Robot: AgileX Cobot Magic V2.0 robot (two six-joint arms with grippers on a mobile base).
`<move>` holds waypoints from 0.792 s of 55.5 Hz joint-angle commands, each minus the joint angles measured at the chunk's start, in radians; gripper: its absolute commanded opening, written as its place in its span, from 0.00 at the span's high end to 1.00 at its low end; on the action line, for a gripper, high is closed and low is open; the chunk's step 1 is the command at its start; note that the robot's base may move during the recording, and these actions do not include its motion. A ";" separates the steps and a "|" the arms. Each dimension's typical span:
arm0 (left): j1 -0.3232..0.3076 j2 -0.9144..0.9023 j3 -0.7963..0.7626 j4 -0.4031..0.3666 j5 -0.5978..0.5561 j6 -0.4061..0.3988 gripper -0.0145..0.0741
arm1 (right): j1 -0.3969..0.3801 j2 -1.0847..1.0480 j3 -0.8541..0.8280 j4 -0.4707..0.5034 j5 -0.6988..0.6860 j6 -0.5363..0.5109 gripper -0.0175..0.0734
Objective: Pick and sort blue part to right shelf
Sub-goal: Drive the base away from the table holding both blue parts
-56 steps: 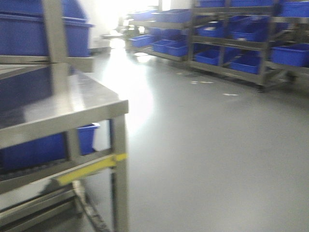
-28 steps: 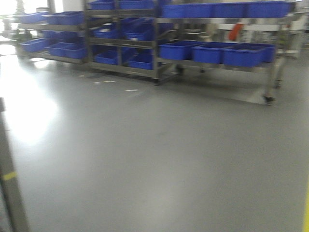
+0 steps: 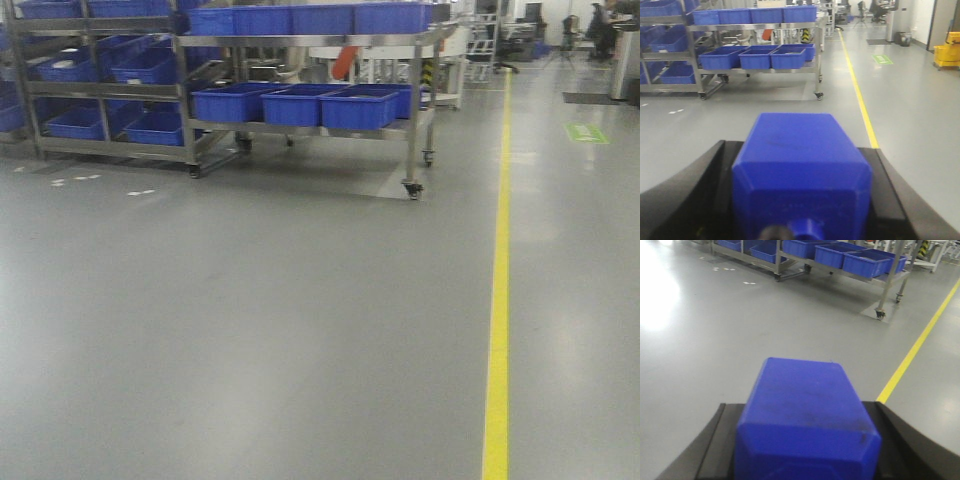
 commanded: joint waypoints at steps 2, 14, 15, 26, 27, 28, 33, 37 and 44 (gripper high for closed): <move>-0.006 -0.010 -0.026 0.005 -0.094 -0.008 0.54 | -0.006 0.023 -0.028 -0.003 -0.092 0.002 0.59; -0.006 -0.010 -0.026 0.005 -0.094 -0.008 0.54 | -0.006 0.023 -0.028 -0.003 -0.092 0.002 0.59; -0.006 -0.010 -0.026 0.005 -0.094 -0.008 0.54 | -0.006 0.023 -0.028 -0.003 -0.092 0.002 0.59; -0.006 -0.010 -0.026 0.005 -0.094 -0.008 0.54 | -0.006 0.023 -0.028 -0.003 -0.092 0.002 0.59; -0.006 -0.010 -0.026 0.005 -0.094 -0.008 0.54 | -0.006 0.023 -0.028 -0.003 -0.092 0.002 0.59; -0.006 -0.010 -0.026 0.005 -0.094 -0.008 0.54 | -0.006 0.023 -0.028 -0.003 -0.092 0.002 0.59; -0.006 -0.010 -0.026 0.005 -0.094 -0.008 0.54 | -0.006 0.023 -0.028 -0.003 -0.092 0.002 0.59; -0.006 -0.010 -0.026 0.005 -0.094 -0.008 0.54 | -0.006 0.023 -0.028 -0.003 -0.092 0.002 0.59; -0.006 -0.010 -0.026 0.005 -0.094 -0.008 0.54 | -0.006 0.023 -0.028 -0.003 -0.092 0.002 0.59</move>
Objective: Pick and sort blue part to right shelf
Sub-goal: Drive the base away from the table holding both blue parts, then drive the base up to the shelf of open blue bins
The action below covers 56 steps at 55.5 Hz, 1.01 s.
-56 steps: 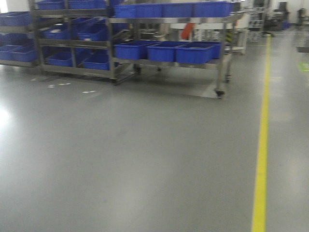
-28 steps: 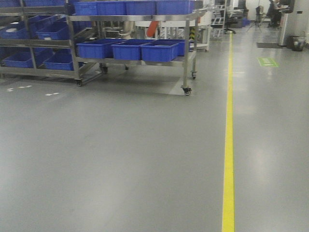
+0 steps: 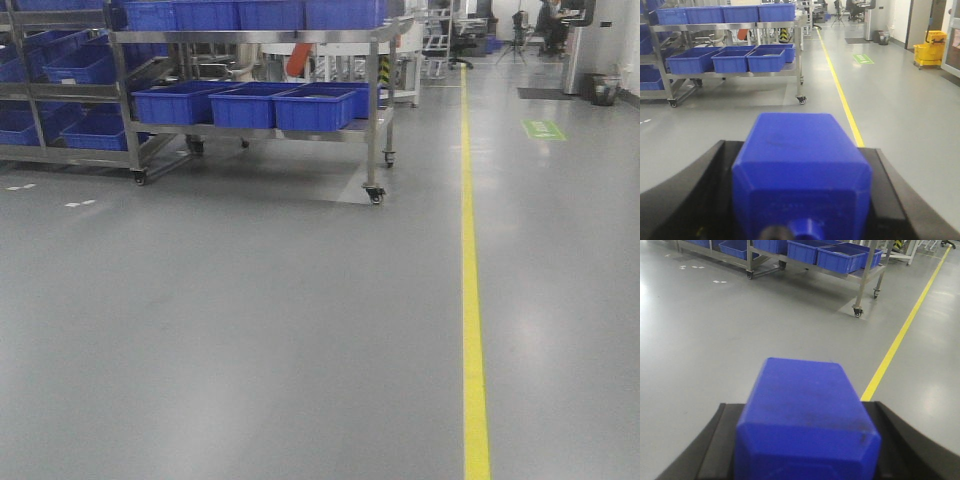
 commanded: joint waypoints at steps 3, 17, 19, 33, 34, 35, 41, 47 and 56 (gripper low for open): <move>-0.006 -0.010 -0.026 0.005 -0.094 -0.008 0.54 | -0.006 0.023 -0.028 -0.003 -0.091 0.002 0.59; -0.006 -0.010 -0.026 0.005 -0.094 -0.008 0.54 | -0.006 0.023 -0.028 -0.003 -0.089 0.002 0.59; -0.006 -0.010 -0.026 0.005 -0.094 -0.008 0.54 | -0.006 0.023 -0.028 -0.003 -0.089 0.002 0.59; -0.006 -0.010 -0.026 0.005 -0.094 -0.008 0.54 | -0.006 0.023 -0.028 -0.003 -0.088 0.002 0.59; -0.006 -0.010 -0.026 0.005 -0.094 -0.008 0.54 | -0.006 0.023 -0.028 -0.003 -0.088 0.002 0.59; -0.006 -0.010 -0.026 0.005 -0.094 -0.008 0.54 | -0.006 0.023 -0.028 -0.003 -0.088 0.002 0.59; -0.006 -0.010 -0.026 0.005 -0.094 -0.008 0.54 | -0.006 0.023 -0.028 -0.003 -0.088 0.002 0.59; -0.006 -0.010 -0.026 0.005 -0.094 -0.008 0.54 | -0.006 0.023 -0.028 -0.003 -0.088 0.002 0.59; -0.006 -0.010 -0.026 0.005 -0.094 -0.008 0.54 | -0.006 0.023 -0.028 -0.003 -0.088 0.002 0.59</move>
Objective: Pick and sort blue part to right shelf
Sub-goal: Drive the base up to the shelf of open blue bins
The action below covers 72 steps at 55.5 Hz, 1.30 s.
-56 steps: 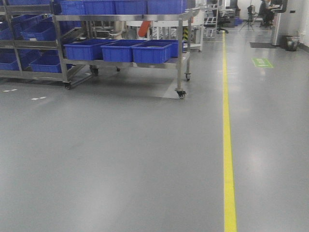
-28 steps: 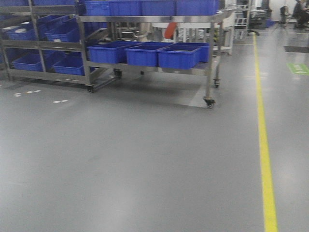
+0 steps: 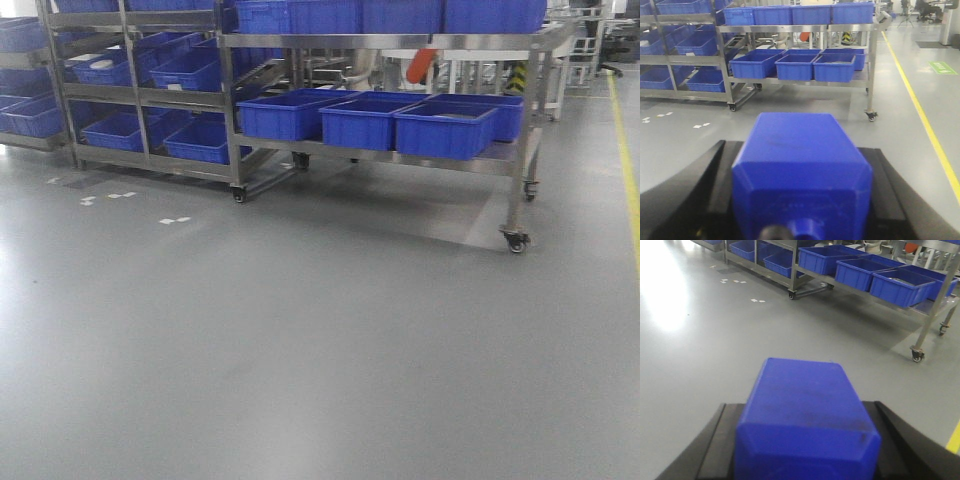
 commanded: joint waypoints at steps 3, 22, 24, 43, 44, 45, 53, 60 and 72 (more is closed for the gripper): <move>-0.006 -0.010 -0.026 0.005 -0.094 -0.007 0.54 | -0.006 0.023 -0.028 -0.003 -0.088 0.002 0.59; -0.006 -0.010 -0.026 0.005 -0.094 -0.007 0.54 | -0.006 0.023 -0.028 -0.003 -0.088 0.002 0.59; -0.006 -0.010 -0.026 0.005 -0.094 -0.007 0.54 | -0.006 0.023 -0.028 -0.003 -0.089 0.002 0.59; -0.006 -0.010 -0.026 0.005 -0.094 -0.007 0.54 | -0.006 0.023 -0.028 -0.003 -0.089 0.002 0.59; -0.006 -0.010 -0.026 0.005 -0.094 -0.007 0.54 | -0.006 0.023 -0.028 -0.003 -0.089 0.002 0.59; -0.006 -0.010 -0.026 0.005 -0.094 -0.007 0.54 | -0.006 0.023 -0.028 -0.003 -0.089 0.002 0.59; -0.006 -0.010 -0.026 0.005 -0.094 -0.007 0.54 | -0.006 0.023 -0.028 -0.003 -0.089 0.002 0.59; -0.006 -0.010 -0.026 0.005 -0.094 -0.007 0.54 | -0.006 0.023 -0.028 -0.003 -0.089 0.002 0.59; -0.006 -0.010 -0.026 0.005 -0.094 -0.007 0.54 | -0.006 0.023 -0.028 -0.003 -0.089 0.002 0.59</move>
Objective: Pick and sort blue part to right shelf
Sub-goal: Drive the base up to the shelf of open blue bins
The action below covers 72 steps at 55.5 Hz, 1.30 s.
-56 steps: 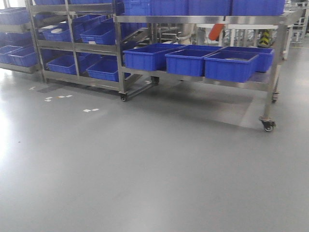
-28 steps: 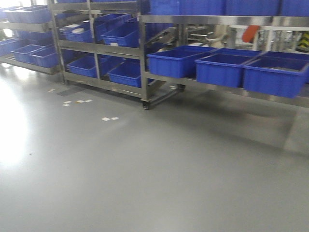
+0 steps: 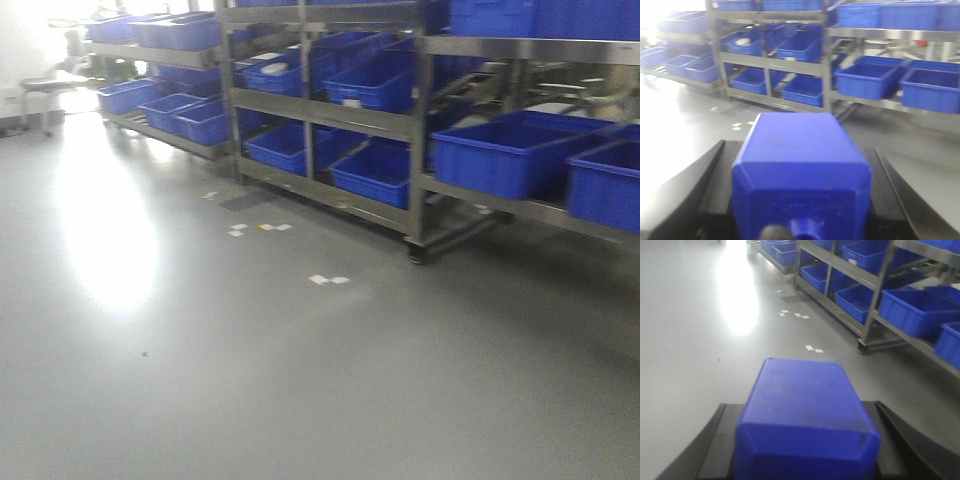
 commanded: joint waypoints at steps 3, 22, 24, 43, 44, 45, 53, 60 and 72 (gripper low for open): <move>-0.006 -0.010 -0.026 0.005 -0.094 -0.007 0.54 | -0.006 0.023 -0.028 -0.005 -0.089 0.002 0.59; -0.006 -0.010 -0.026 0.003 -0.094 -0.007 0.54 | -0.006 0.023 -0.028 -0.005 -0.089 0.002 0.59; -0.006 -0.010 -0.026 0.003 -0.094 -0.007 0.54 | -0.006 0.023 -0.028 -0.005 -0.089 0.002 0.59; -0.006 -0.008 -0.026 0.003 -0.094 -0.007 0.54 | -0.006 0.023 -0.028 -0.005 -0.089 0.002 0.59; -0.006 -0.008 -0.026 0.003 -0.094 -0.007 0.54 | -0.006 0.023 -0.028 -0.005 -0.089 0.002 0.59; -0.006 -0.008 -0.026 0.003 -0.094 -0.007 0.54 | -0.006 0.023 -0.028 -0.005 -0.089 0.002 0.59; -0.006 -0.008 -0.026 0.003 -0.094 -0.007 0.54 | -0.006 0.023 -0.028 -0.005 -0.089 0.002 0.59; -0.006 -0.008 -0.026 0.003 -0.094 -0.007 0.54 | -0.006 0.023 -0.028 -0.005 -0.089 0.002 0.59; -0.006 -0.008 -0.026 0.003 -0.094 -0.007 0.54 | -0.006 0.023 -0.028 -0.005 -0.089 0.002 0.59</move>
